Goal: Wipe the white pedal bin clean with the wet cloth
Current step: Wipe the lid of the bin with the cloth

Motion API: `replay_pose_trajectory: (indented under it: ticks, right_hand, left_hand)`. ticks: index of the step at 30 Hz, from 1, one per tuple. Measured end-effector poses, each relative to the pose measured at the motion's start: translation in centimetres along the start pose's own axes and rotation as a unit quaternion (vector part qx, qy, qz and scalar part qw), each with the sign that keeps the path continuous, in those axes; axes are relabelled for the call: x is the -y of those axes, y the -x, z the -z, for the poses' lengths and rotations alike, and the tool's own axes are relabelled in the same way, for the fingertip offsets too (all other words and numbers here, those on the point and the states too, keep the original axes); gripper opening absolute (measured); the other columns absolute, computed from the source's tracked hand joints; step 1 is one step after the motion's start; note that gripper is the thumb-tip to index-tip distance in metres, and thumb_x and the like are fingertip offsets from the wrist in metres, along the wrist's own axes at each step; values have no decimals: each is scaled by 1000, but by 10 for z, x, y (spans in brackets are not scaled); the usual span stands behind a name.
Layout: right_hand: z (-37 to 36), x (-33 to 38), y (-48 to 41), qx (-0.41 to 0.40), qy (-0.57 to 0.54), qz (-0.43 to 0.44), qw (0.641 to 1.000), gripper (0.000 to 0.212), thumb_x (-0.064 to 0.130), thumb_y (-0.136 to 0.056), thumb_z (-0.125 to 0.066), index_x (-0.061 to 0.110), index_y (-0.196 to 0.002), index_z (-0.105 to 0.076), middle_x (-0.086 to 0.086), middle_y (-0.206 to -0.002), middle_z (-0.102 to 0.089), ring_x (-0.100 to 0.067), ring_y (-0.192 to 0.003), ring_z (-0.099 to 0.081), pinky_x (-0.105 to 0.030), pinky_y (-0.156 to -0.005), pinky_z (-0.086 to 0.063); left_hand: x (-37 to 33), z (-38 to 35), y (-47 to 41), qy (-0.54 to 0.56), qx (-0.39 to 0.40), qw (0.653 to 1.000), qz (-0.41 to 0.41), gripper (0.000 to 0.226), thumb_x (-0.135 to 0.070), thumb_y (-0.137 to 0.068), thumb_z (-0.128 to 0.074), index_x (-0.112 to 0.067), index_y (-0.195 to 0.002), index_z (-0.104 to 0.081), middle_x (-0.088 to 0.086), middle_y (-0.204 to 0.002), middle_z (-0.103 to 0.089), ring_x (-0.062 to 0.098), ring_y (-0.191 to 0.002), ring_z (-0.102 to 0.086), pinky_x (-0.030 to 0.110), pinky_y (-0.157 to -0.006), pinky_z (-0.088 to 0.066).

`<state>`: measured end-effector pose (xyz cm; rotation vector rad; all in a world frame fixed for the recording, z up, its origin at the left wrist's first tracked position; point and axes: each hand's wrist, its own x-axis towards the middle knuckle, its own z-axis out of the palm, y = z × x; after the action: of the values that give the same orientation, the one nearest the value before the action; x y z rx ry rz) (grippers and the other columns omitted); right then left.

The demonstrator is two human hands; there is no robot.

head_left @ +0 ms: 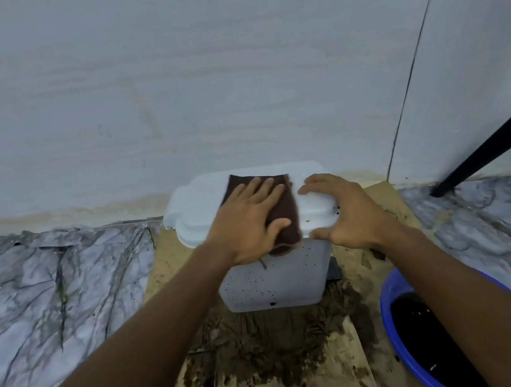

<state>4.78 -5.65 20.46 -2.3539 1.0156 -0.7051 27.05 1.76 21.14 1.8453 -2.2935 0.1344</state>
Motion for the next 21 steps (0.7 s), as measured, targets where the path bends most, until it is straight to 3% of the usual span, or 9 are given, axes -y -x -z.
replay_pose_trajectory:
  ticks: [3,7,9,15,21]
  right_hand:
    - [4,-4,3,-5,-18,18,1000,76,26,-65,-91,23,-134,-58,5,-140,-51,-11,-127,-47,-11,-101,-33]
    - [15,-15,6,-16,-14,-23,1000,80,22,-54,-95,29,-127,-64,12,-143,-50,-7,-134,-43,-32,-112,-37]
    - [16,-16,7,-17,-38,-33,999,80,19,-51,-95,30,-125,-66,13,-142,-51,-6,-134,-44,-36,-114,-38]
    - [15,-15,6,-22,-19,-38,999,80,13,-52,-92,29,-125,-64,10,-142,-50,-9,-133,-44,-32,-112,-37]
    - [16,-6,6,-23,25,-4,999,78,18,-52,-94,23,-125,-66,2,-139,-56,-17,-135,-42,-37,-111,-35]
  left_hand:
    - [-31,-9,-20,-12,0,1000,-5,69,-56,-101,-34,-19,-159,-22,3,-165,-22,23,-154,-13,40,-125,-8]
    - [-3,0,-3,13,5,1000,-17,69,-62,-99,-29,-27,-159,-21,-3,-166,-18,16,-154,-10,33,-124,-4]
    - [20,4,14,15,5,1000,-7,72,-66,-95,-24,-29,-158,-23,-5,-165,-21,14,-153,-12,30,-123,-4]
    - [2,0,6,8,-8,999,37,77,-65,-94,-23,-21,-157,-28,2,-164,-26,22,-153,-16,39,-126,-9]
    - [-25,-16,-2,-45,-12,999,-26,68,-60,-103,-19,-24,-160,-13,1,-167,-15,20,-155,-8,40,-126,-7]
